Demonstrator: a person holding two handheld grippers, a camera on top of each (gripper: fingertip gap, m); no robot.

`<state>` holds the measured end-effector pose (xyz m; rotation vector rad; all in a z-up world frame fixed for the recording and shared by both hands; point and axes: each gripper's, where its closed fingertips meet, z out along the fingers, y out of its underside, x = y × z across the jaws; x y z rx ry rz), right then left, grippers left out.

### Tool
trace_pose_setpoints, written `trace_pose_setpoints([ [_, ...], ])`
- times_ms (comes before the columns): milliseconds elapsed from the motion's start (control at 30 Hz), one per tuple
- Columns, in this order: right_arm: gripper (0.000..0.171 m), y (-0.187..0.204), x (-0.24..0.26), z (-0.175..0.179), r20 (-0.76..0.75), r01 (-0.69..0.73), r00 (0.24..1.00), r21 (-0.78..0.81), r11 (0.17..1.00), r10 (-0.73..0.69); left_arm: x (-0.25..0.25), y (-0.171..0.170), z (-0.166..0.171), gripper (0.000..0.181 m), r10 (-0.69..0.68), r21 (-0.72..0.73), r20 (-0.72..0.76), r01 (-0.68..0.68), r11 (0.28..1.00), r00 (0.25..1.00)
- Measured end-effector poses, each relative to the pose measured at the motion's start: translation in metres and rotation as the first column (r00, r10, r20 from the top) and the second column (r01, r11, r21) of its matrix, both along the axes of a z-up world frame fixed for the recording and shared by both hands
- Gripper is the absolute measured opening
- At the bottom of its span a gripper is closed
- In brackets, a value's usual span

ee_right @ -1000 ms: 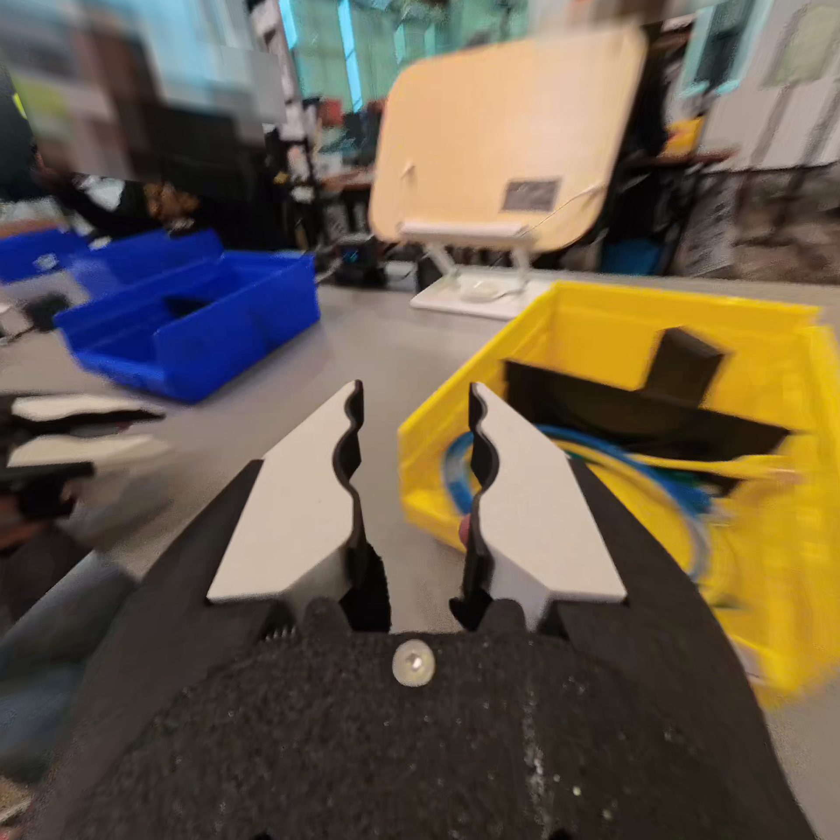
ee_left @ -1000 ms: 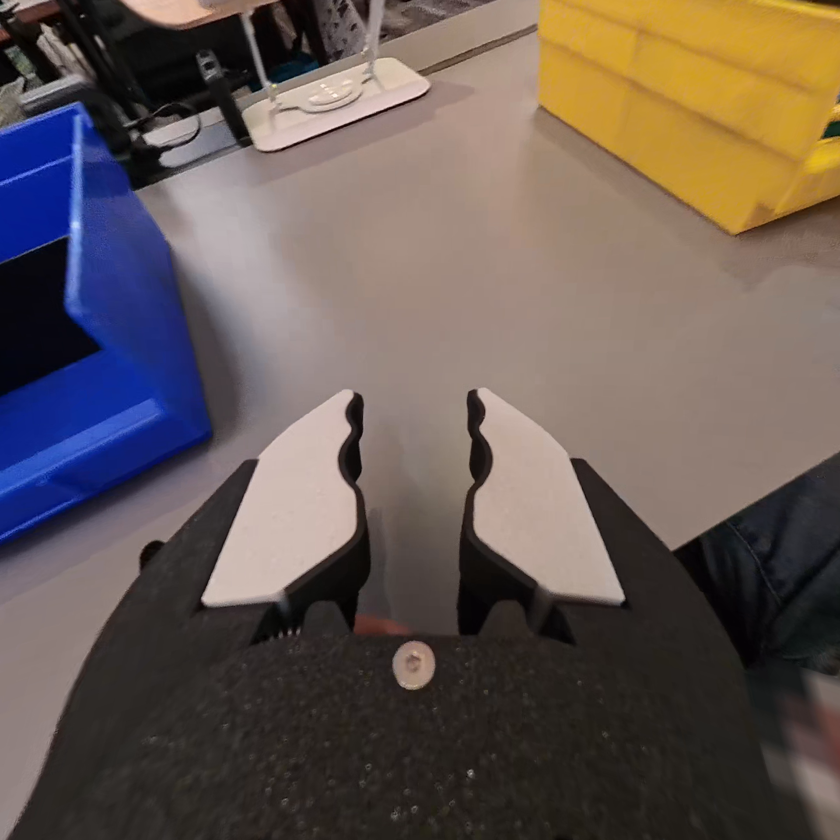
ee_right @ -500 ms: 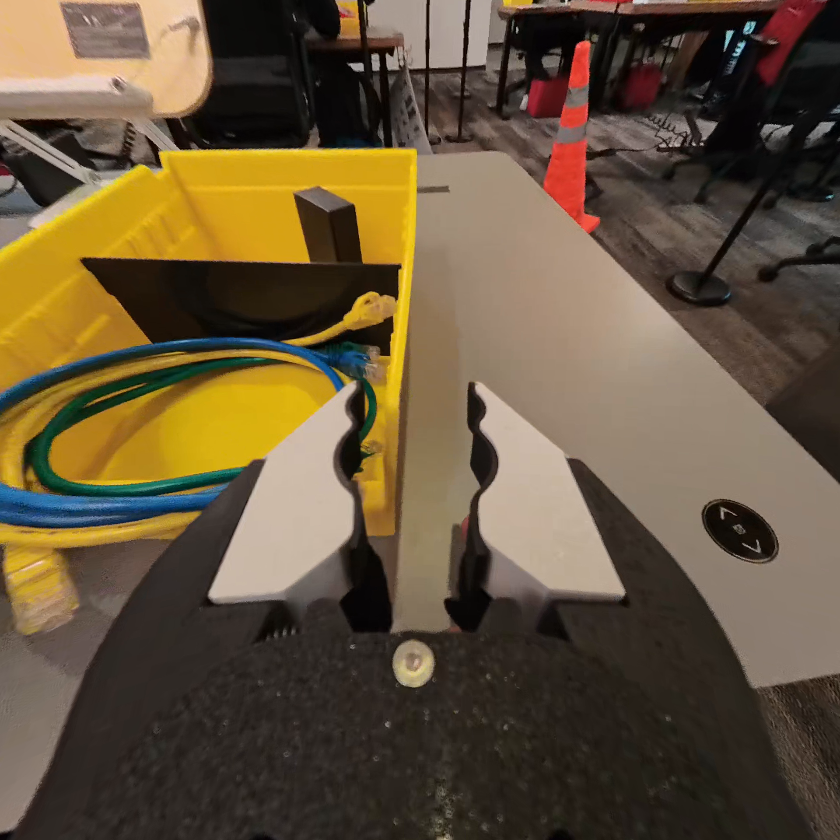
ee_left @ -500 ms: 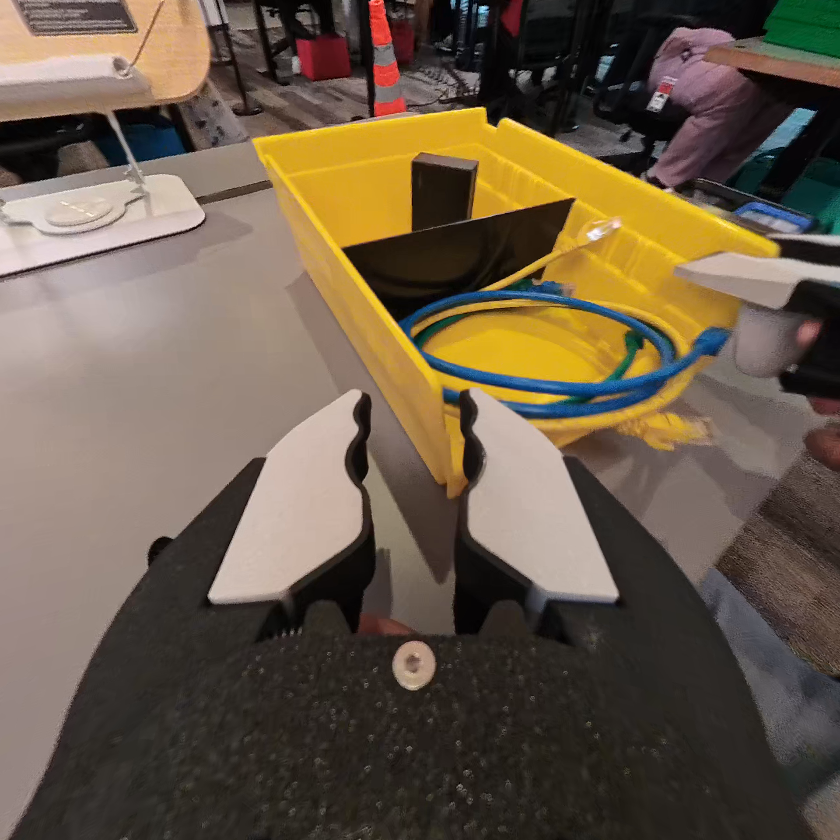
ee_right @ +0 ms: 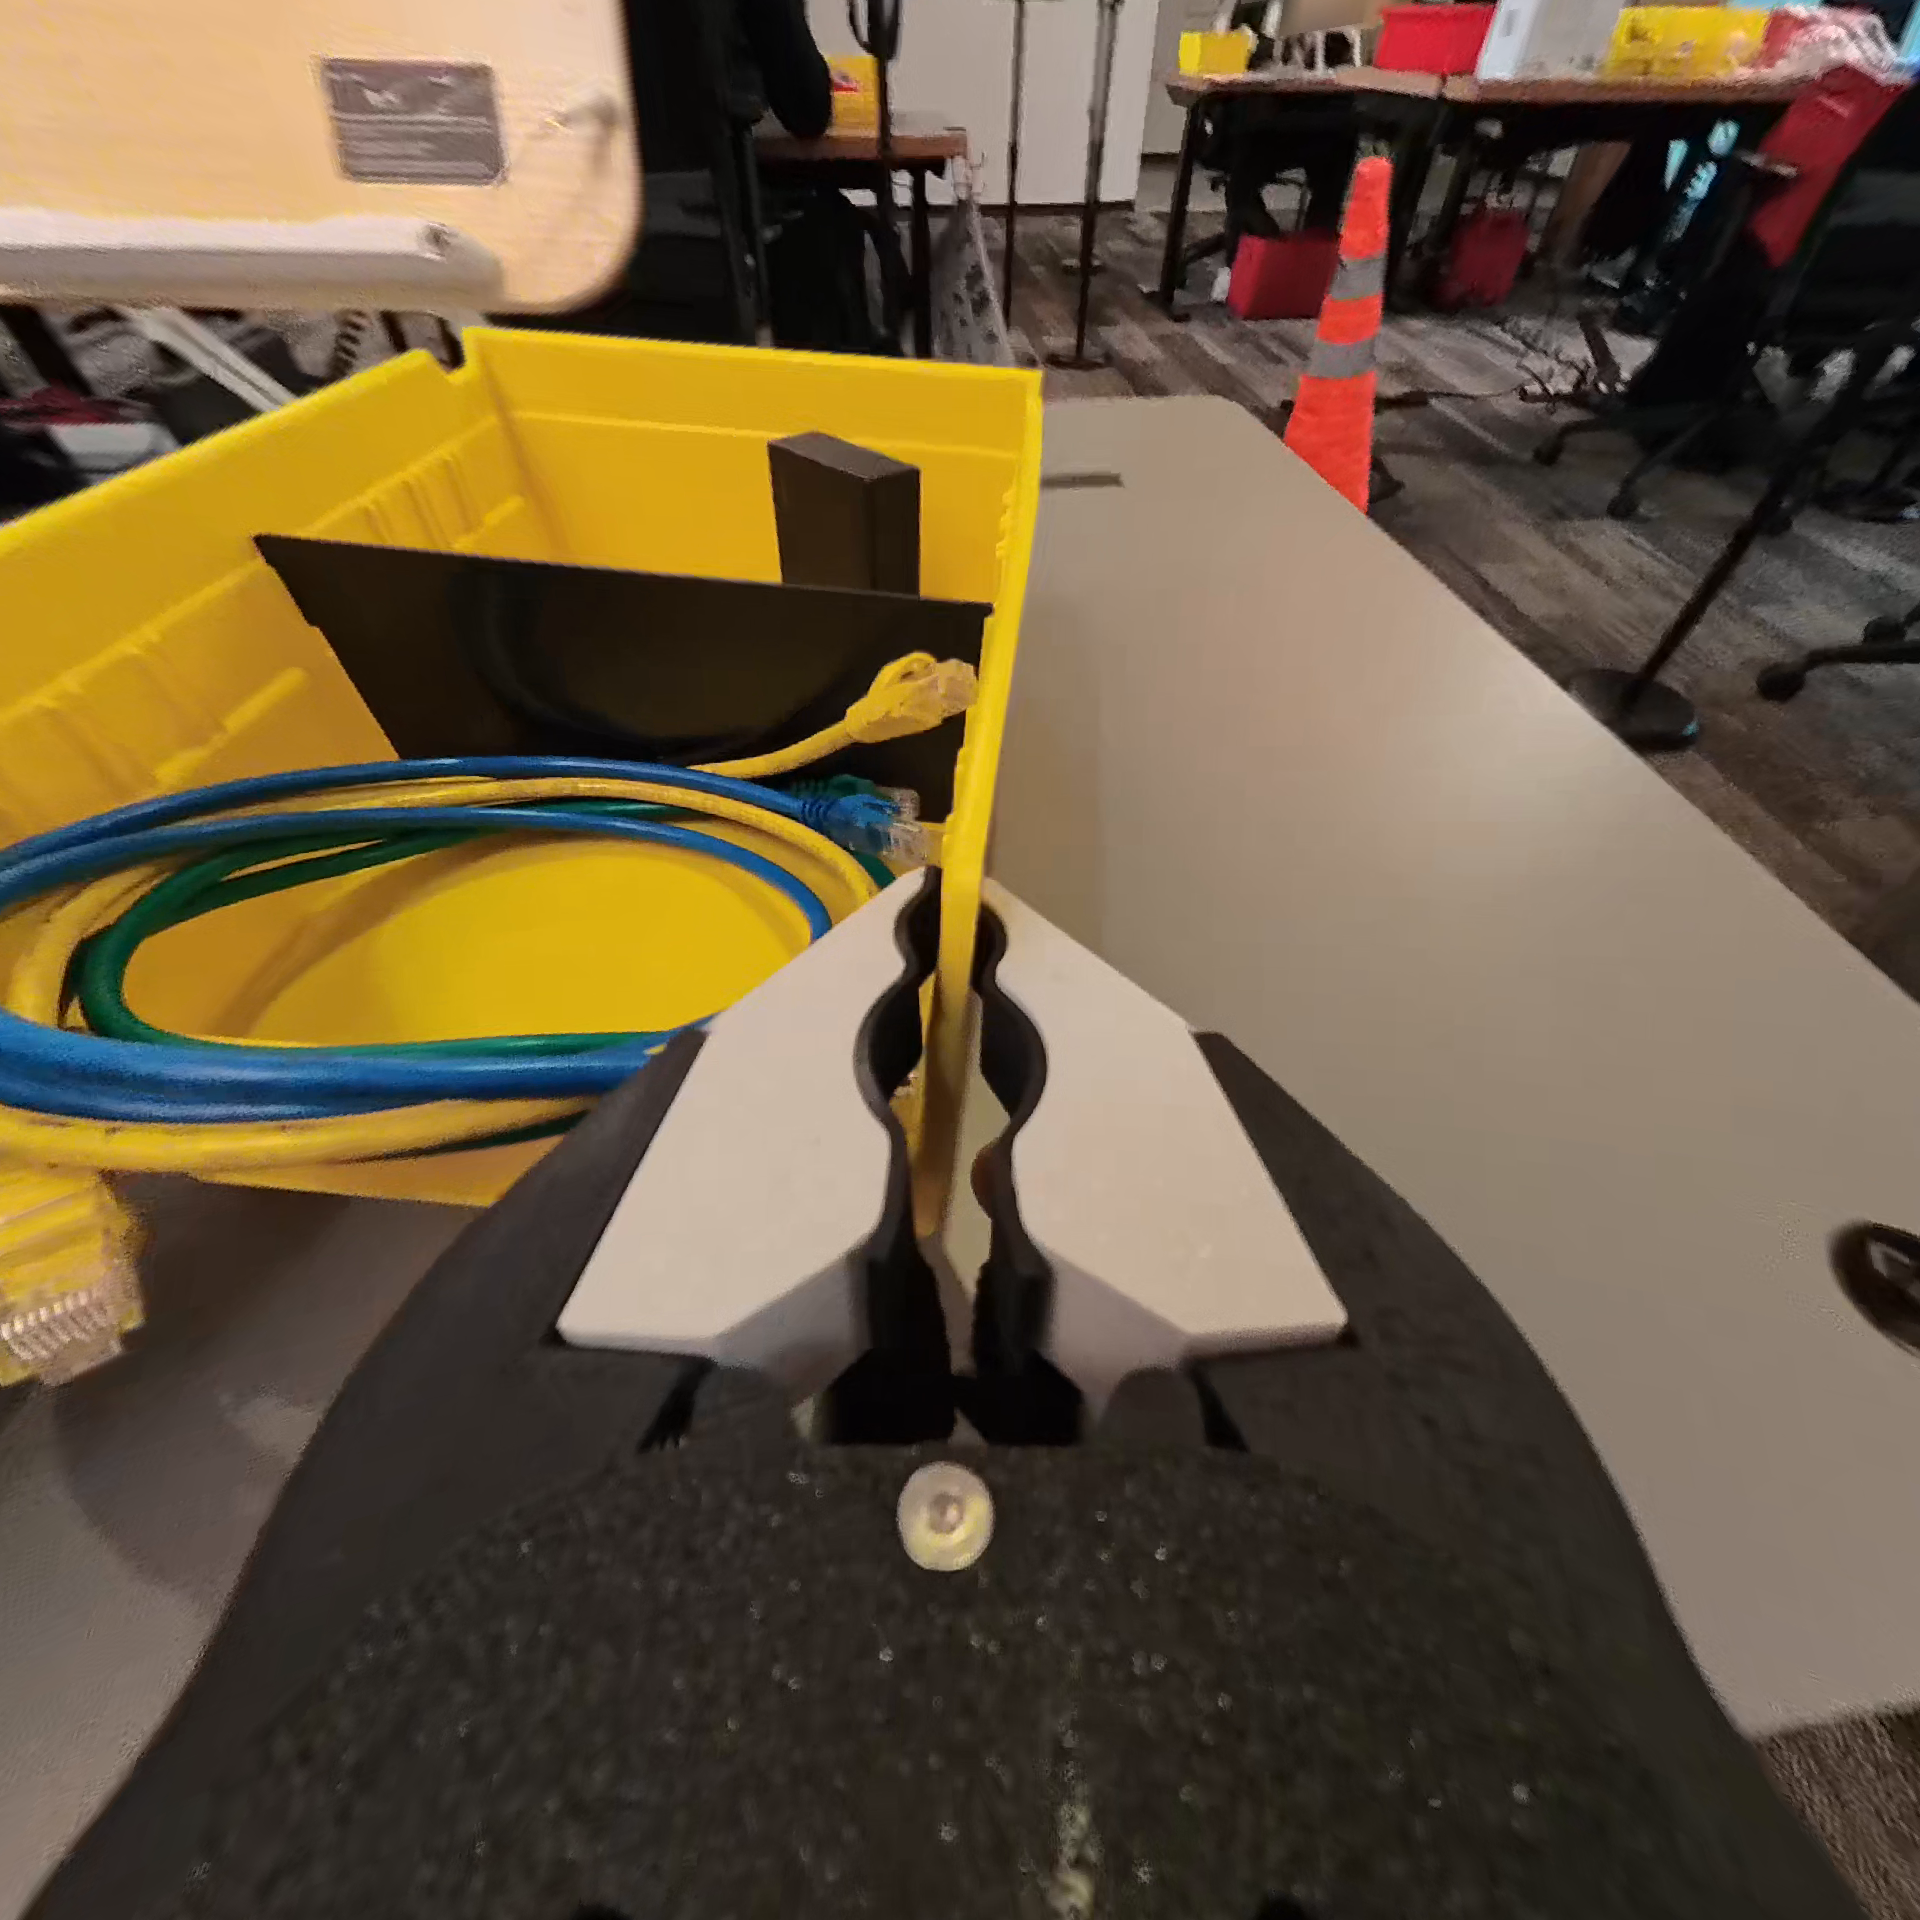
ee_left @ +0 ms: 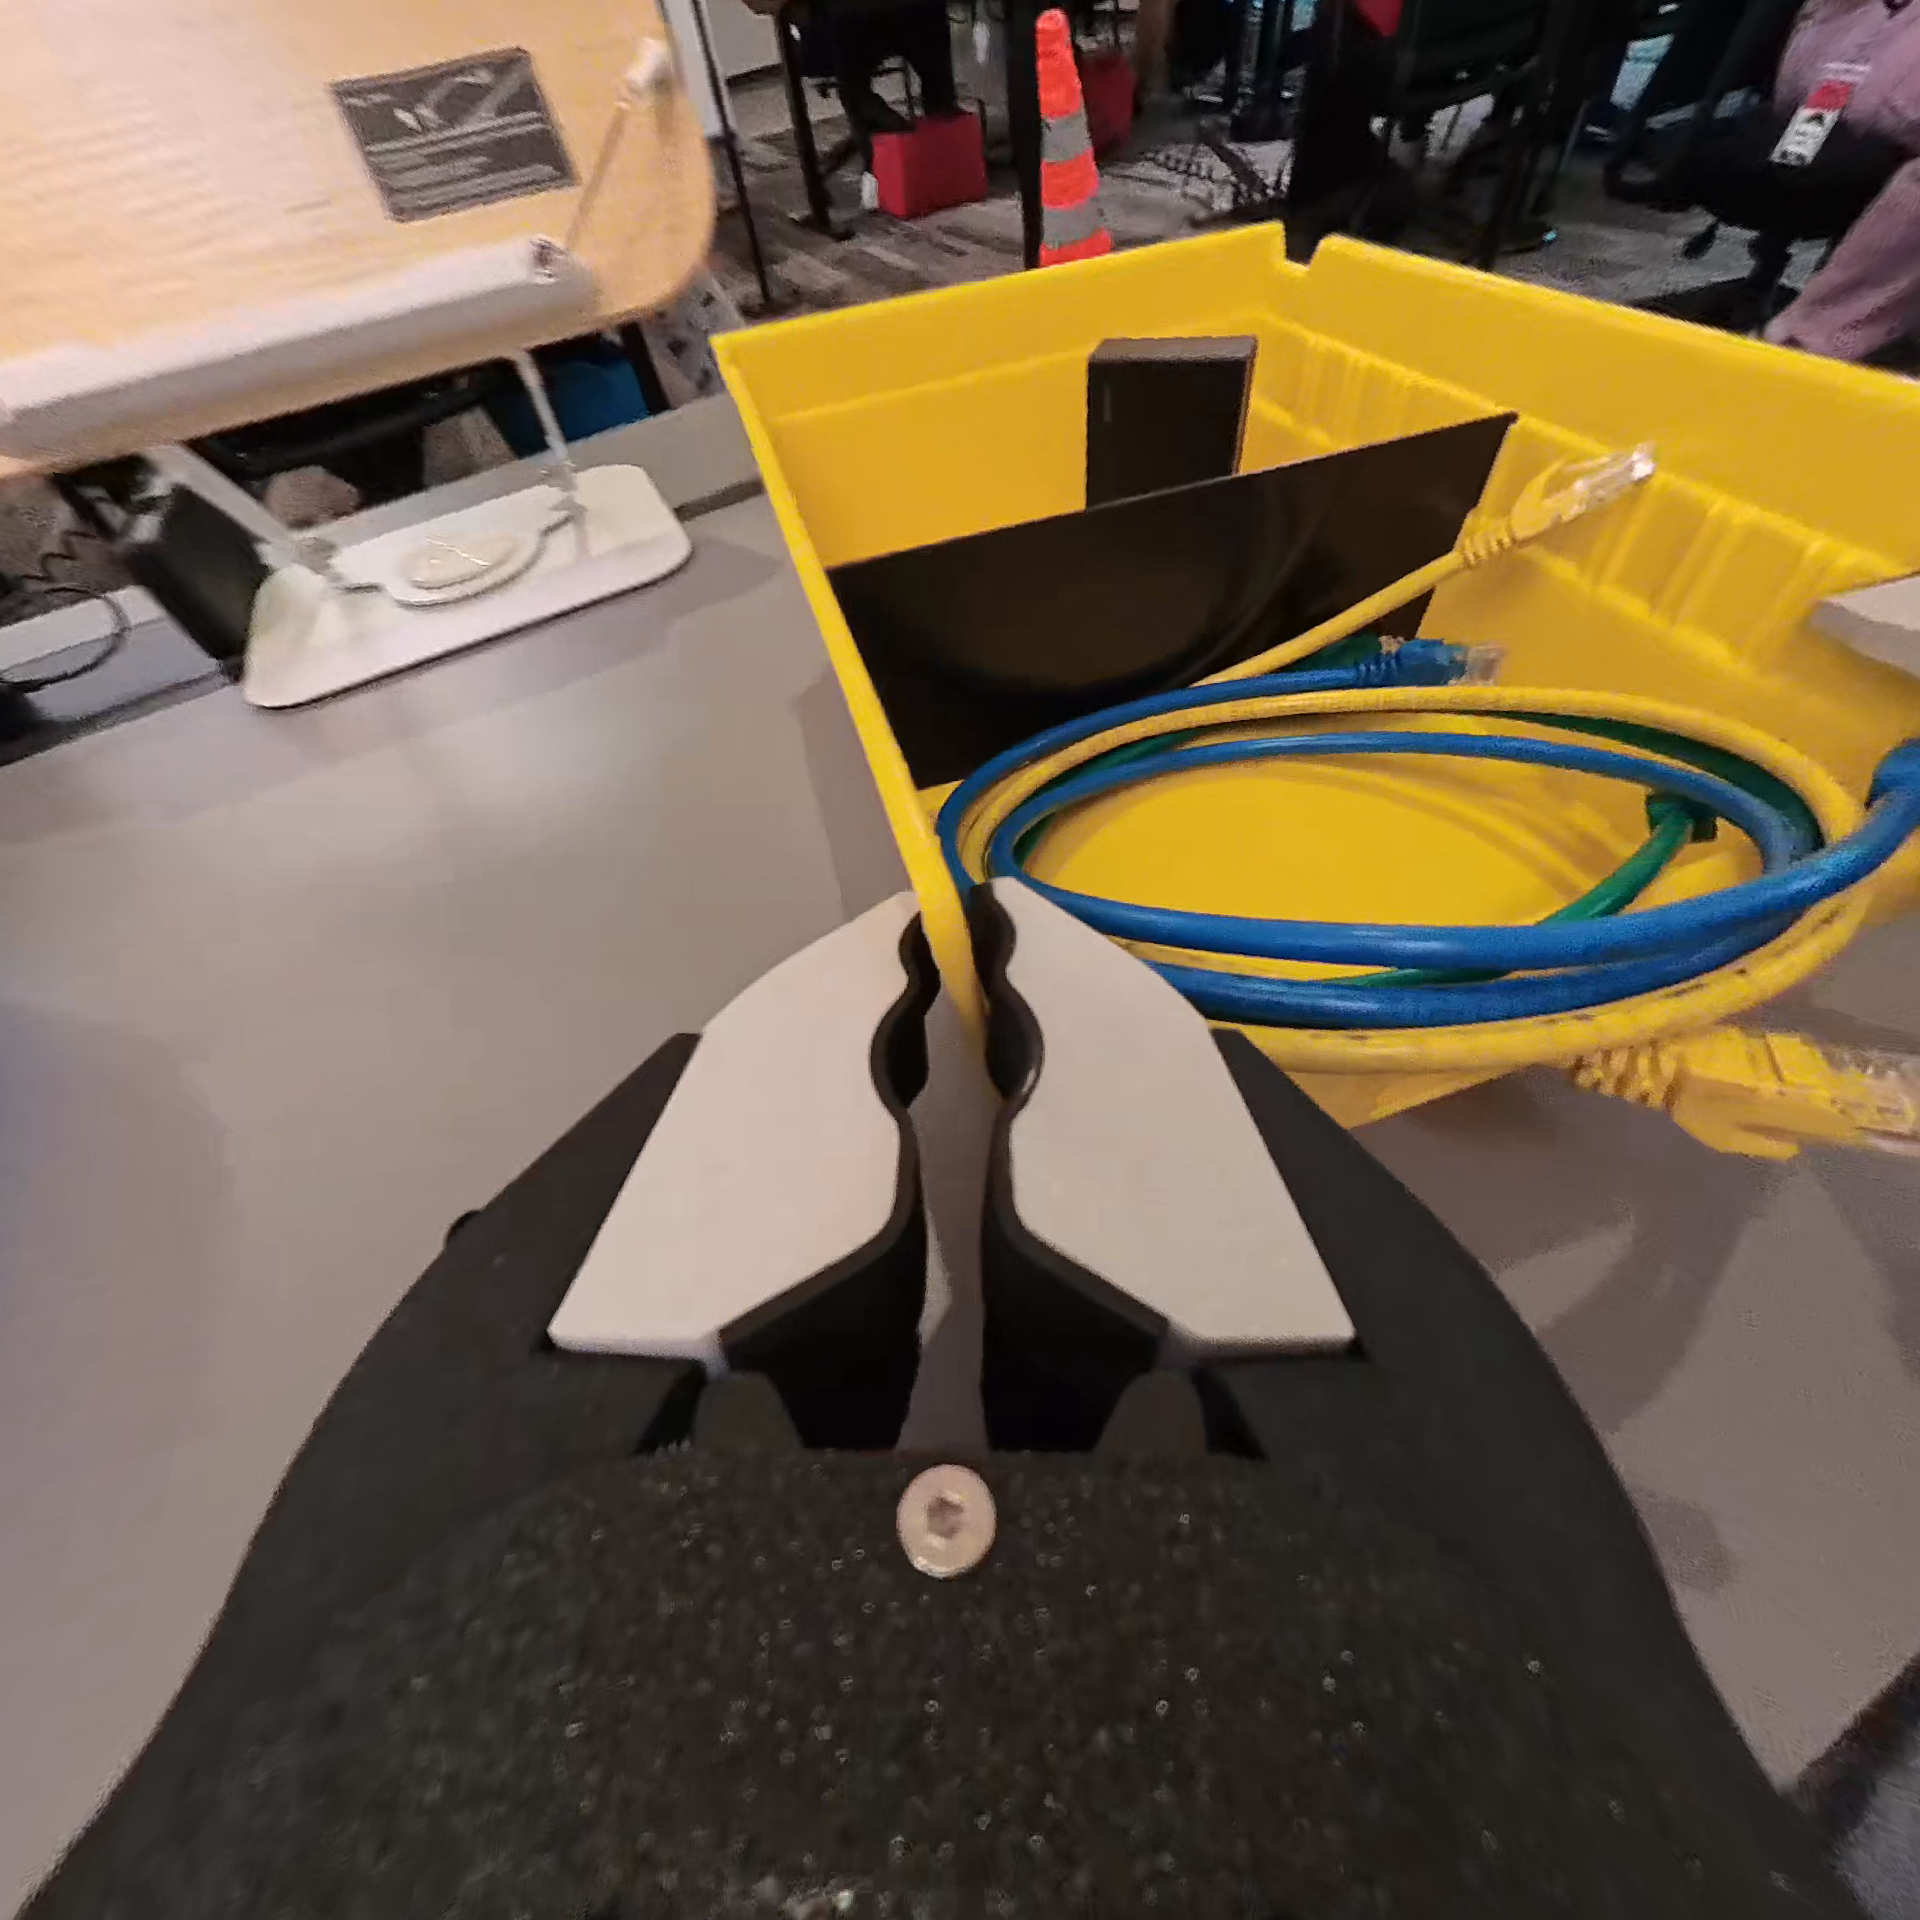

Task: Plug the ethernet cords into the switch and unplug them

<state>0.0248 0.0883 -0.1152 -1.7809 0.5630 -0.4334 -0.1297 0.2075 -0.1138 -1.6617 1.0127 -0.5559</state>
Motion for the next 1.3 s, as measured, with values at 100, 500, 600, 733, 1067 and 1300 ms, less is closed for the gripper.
trace_pose_setpoints([
  [100,0.002,0.029,-0.025,0.015,0.053,-0.052,0.997,0.025,0.998,0.051,-0.031,0.022,0.014,0.005,0.056,0.044,0.026,-0.057,0.997,0.998],
  [500,0.003,0.156,-0.138,-0.005,0.036,-0.257,0.966,0.009,0.966,0.256,-0.16,0.118,0.003,0.005,0.262,0.024,0.001,-0.262,0.965,0.965],
  [600,0.005,0.165,-0.149,-0.014,0.063,-0.327,0.943,-0.022,0.945,0.328,-0.17,0.128,-0.016,0.005,0.28,-0.035,-0.003,-0.28,0.959,0.96],
  [733,0.006,0.167,-0.146,-0.019,0.014,-0.359,0.933,-0.054,0.932,0.36,-0.168,0.122,-0.022,0.007,0.242,-0.107,0.012,-0.239,0.965,0.97],
  [1067,0.019,0.082,-0.156,0.01,-0.036,-0.587,0.806,0.07,0.806,0.591,-0.255,0.075,0.015,0.036,0.278,-0.143,0.071,-0.266,0.953,0.958],
  [1300,0.02,0.062,-0.183,0.008,-0.002,-0.675,0.737,0.07,0.735,0.676,-0.414,0.176,0.012,0.043,0.57,-0.117,0.004,-0.565,0.816,0.822],
])
